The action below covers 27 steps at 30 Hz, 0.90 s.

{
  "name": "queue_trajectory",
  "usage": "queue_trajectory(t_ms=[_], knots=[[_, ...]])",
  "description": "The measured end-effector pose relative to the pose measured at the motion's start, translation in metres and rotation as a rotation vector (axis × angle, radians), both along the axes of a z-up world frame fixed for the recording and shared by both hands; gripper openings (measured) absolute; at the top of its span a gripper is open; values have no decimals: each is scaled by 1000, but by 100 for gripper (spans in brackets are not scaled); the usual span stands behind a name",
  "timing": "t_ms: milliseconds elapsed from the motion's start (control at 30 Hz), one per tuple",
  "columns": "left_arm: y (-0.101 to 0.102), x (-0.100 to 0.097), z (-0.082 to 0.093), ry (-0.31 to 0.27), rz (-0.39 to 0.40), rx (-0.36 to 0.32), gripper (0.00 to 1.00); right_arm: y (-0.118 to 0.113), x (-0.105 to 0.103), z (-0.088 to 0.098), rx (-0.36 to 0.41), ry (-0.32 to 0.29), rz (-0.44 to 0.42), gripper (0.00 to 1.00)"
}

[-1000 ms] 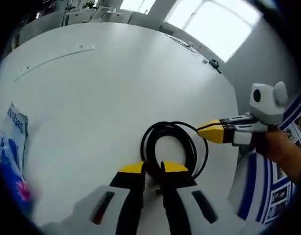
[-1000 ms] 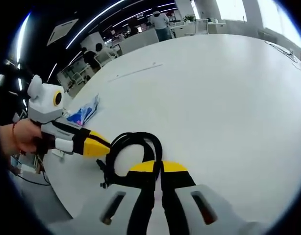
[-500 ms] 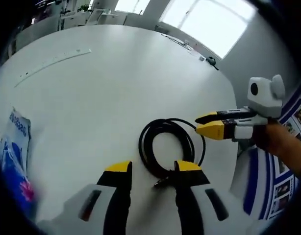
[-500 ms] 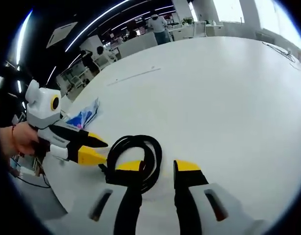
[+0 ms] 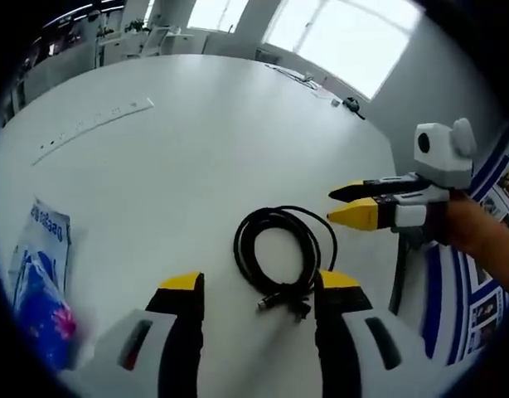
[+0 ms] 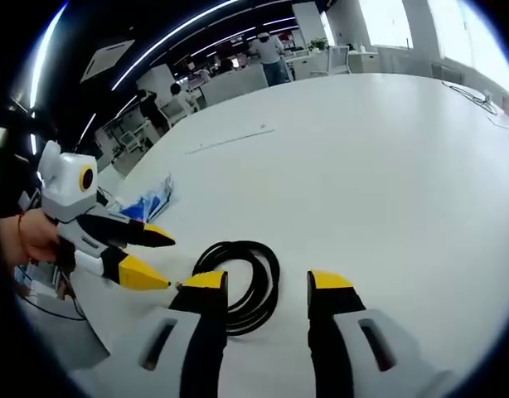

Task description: Arrange the tabletop items into an orderly group along one side of the table until the central work area is clear of visible clutter.

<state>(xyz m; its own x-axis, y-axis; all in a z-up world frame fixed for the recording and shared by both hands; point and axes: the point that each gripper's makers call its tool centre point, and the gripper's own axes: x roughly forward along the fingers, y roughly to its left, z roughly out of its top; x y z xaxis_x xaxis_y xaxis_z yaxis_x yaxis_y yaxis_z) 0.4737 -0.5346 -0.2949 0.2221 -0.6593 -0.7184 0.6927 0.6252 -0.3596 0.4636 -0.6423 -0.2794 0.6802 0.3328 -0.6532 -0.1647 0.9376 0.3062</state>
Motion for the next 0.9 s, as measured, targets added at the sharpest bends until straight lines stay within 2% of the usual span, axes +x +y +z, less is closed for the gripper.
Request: queue_trajectory(t_ms=[367,633,900], knots=[[18,-2,26,-50,26,-10,63,9,-1,21,-4,-41,18,46],[32,-8,43,-73,54,-26,67,25,0,42,-4,-82,52,49],[56,-11,60,-111,78,-29,69,37,-2,57,0,-108,81,52]])
